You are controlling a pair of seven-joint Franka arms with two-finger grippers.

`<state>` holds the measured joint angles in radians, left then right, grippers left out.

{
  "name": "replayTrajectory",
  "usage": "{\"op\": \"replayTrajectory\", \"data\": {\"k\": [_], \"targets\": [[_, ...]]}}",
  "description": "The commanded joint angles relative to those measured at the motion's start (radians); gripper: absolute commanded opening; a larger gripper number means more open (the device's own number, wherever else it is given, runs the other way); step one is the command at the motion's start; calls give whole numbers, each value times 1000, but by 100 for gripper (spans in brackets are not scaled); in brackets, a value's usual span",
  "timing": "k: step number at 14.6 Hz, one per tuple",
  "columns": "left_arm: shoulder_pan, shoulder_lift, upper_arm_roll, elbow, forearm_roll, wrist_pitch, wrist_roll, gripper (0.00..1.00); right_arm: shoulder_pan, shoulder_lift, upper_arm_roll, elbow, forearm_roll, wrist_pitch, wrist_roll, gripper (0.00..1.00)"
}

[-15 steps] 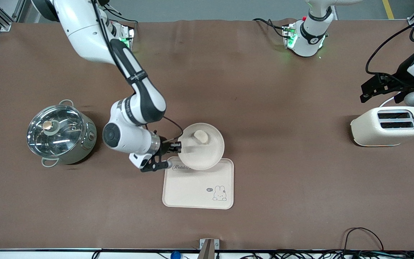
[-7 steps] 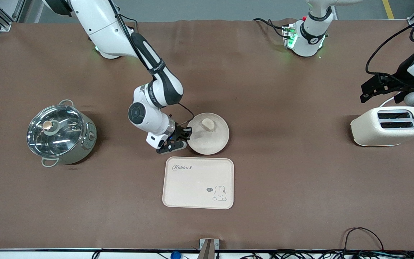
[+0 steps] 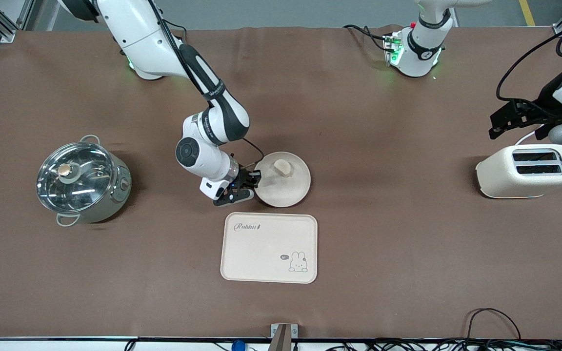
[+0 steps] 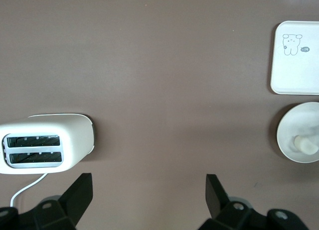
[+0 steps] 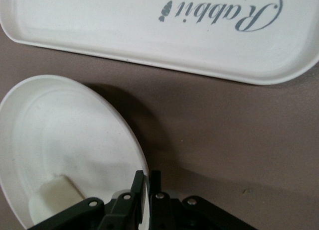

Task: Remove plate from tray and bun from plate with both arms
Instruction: 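Open the right gripper and withdraw while the left gripper reaches the bun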

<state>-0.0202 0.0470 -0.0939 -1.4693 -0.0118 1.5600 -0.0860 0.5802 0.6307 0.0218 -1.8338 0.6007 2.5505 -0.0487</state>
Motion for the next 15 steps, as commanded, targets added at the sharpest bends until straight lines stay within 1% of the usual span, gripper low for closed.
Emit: {"op": "replayTrajectory", "data": {"k": [1,3,4,6,8,9,11,12,14,15], "targets": [[0,-4,0,-5,-16,-8,-6,100,-22,-51,4,-48,30,-10,-28,100],[-12,-7,-16,-38,-25,-29,-27,100,-36,-74,-2,-47,28,-13,-30,100],[-23,-1,-39,-46,-42,-17,-91,100,-57,-103,-11,-45,28,-36,-28,100],[-56,69,-119,-52,-63,70,-373,100,-136,-178,-16,-41,16,-119,-28,100],[-128,154,-179,-62,-51,184,-574,100,-196,-245,-37,-39,-4,-189,-28,100],[-191,186,-188,-72,-31,245,-672,100,-216,-275,-63,-35,-45,-232,-28,100],[-327,298,-190,-69,54,377,-817,100,-230,-310,-130,16,-203,-364,-25,100],[-393,362,-188,-69,94,458,-909,100,-232,-325,-172,51,-258,-450,-22,100],[-492,476,-190,-68,180,573,-1078,100,-230,-353,-247,112,-303,-585,-22,100],[-545,563,-190,-71,259,644,-1179,100,-230,-386,-296,158,-385,-681,-23,100]]}}
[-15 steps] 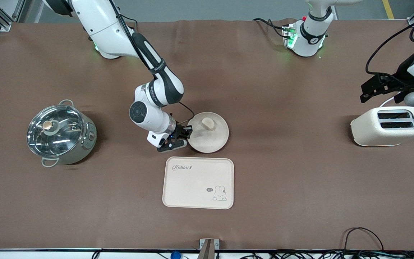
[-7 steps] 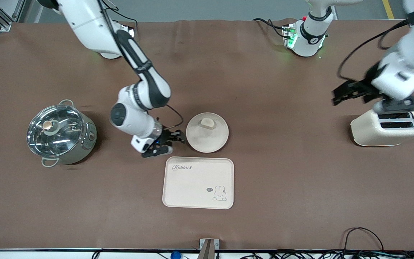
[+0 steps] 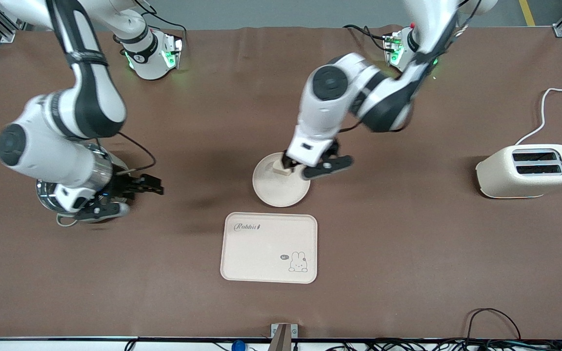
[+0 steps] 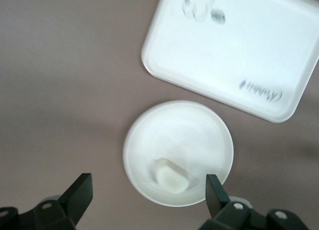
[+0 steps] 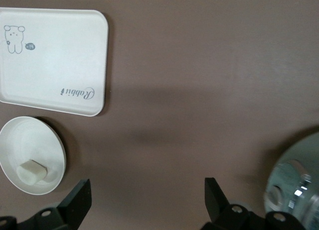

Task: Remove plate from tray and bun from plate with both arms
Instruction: 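Grasp the bun with the left gripper while the right arm returns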

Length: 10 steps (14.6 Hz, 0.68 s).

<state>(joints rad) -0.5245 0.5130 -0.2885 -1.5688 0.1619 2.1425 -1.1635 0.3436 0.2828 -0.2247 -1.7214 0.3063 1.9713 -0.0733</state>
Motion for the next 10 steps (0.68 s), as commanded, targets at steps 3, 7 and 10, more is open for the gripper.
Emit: {"op": "replayTrajectory", "data": {"k": [3,7,10], "targets": [[-78,197,3,27,131,134,-192,100,-6,-128,-71,48,-186,-182,-6,100],[-107,251,5,3,131,209,-265,100,-14,-227,-73,49,-248,-265,-8,100],[-120,259,5,-19,131,259,-326,93,-14,-273,-73,58,-298,-284,-17,100]]}}
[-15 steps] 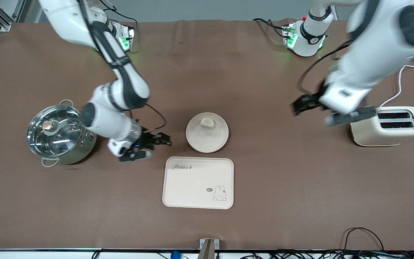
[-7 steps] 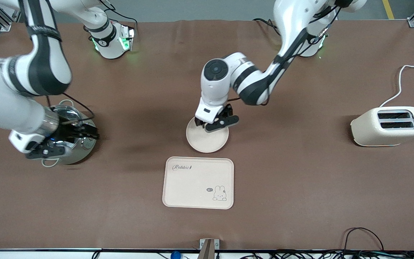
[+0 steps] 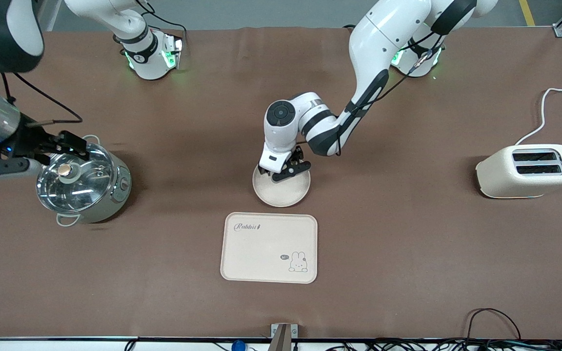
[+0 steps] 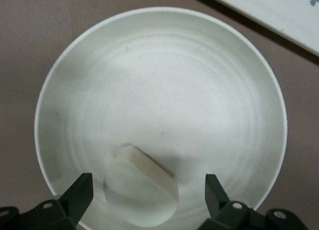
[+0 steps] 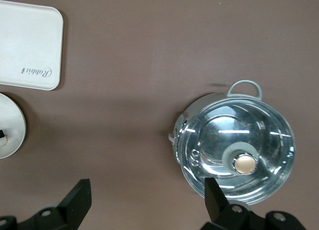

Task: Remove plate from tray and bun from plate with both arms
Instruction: 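Grasp the bun with the left gripper while the right arm returns, then lift the bun with the left gripper and carry it toward the toaster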

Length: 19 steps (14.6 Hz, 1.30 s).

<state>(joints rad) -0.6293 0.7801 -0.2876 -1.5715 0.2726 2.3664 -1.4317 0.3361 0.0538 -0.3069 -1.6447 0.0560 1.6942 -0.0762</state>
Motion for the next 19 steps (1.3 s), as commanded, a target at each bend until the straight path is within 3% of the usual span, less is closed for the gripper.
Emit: {"op": "replayTrajectory", "data": {"k": [1,2,3,4,6,9,12,15,19], "targets": [[-20,-8,5,-31,22,63,-64,71,-8,-46,8,-8,-50,-8,-19,100],[-18,-8,7,-42,23,86,-75,35,-21,-45,6,-3,-50,-8,-17,100],[-18,-7,8,-45,23,100,-91,16,-32,-43,6,-3,-50,-8,-17,100],[-18,-5,10,-48,23,112,-96,8,-37,-45,5,-1,-48,-8,-19,100],[-18,-1,12,-47,25,119,-96,1,-43,-46,5,2,-48,-22,-19,100],[-6,-13,15,-44,33,106,-73,0,-52,-46,6,46,-44,-94,-17,100],[63,-93,13,-26,68,-98,75,0,-109,-61,41,55,-39,-116,-22,100],[224,-206,2,-33,28,-264,426,0,-225,-83,152,54,-39,-142,-50,100],[570,-252,-108,-132,-3,-244,811,0,-221,-86,152,54,-42,-163,-44,100]]}}
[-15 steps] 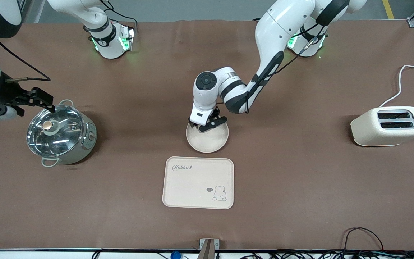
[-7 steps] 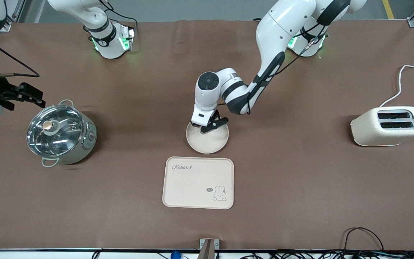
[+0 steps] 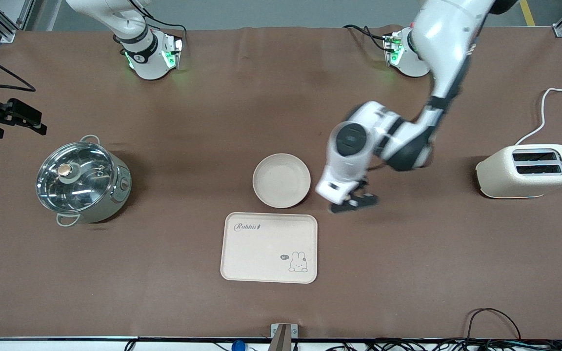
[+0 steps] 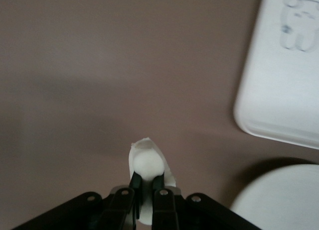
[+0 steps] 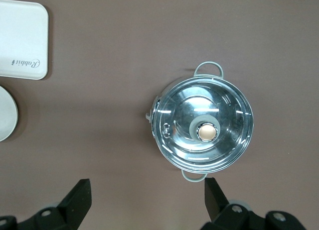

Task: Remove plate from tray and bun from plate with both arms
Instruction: 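Lift the bun with the left gripper and carry it toward the toaster, then lower the bun onto the table beside the toaster and open the left gripper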

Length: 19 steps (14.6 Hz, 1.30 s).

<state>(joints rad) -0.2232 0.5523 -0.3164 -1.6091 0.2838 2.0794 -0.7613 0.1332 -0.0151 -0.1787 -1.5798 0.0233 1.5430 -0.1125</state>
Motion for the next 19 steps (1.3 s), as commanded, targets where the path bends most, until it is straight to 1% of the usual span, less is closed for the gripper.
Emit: {"op": "replayTrajectory", "data": {"k": [1,2,3,4,5,6,7,10,12,13,14,17,19], "targets": [[255,-20,-113,-116,-5,77,218,1,-15,-16,22,-9,-11,-15,-4,100],[316,-11,-119,-133,-2,108,287,2,-15,-14,25,-9,-11,-14,-4,100],[353,9,-119,-141,-2,132,334,4,-14,-14,27,-8,-16,-14,-3,100],[369,27,-118,-147,-2,145,344,8,-12,-14,28,-8,-16,-14,-3,100],[373,40,-118,-158,-2,163,344,17,-12,-14,28,-6,-16,-14,-3,100],[374,46,-113,-167,1,186,353,53,-12,-14,28,-6,-14,-12,-1,100],[383,47,-110,-169,12,191,358,100,-10,-13,28,-6,-14,-11,-3,100],[397,41,-112,-160,15,185,369,100,2,-13,28,-6,-14,-4,2,100],[410,14,-112,-135,14,179,398,100,5,-13,28,-6,-11,-3,2,100],[438,-11,-119,-126,14,157,401,100,5,-13,28,-6,-8,-1,2,100],[456,-43,-122,-103,8,124,405,100,5,-13,28,-2,-5,-1,2,100],[470,-132,-132,-13,-2,-80,470,100,9,-11,28,10,-5,-1,4,100],[492,-188,-132,50,-2,-151,546,100,11,-5,28,32,-3,-3,2,100]]}}
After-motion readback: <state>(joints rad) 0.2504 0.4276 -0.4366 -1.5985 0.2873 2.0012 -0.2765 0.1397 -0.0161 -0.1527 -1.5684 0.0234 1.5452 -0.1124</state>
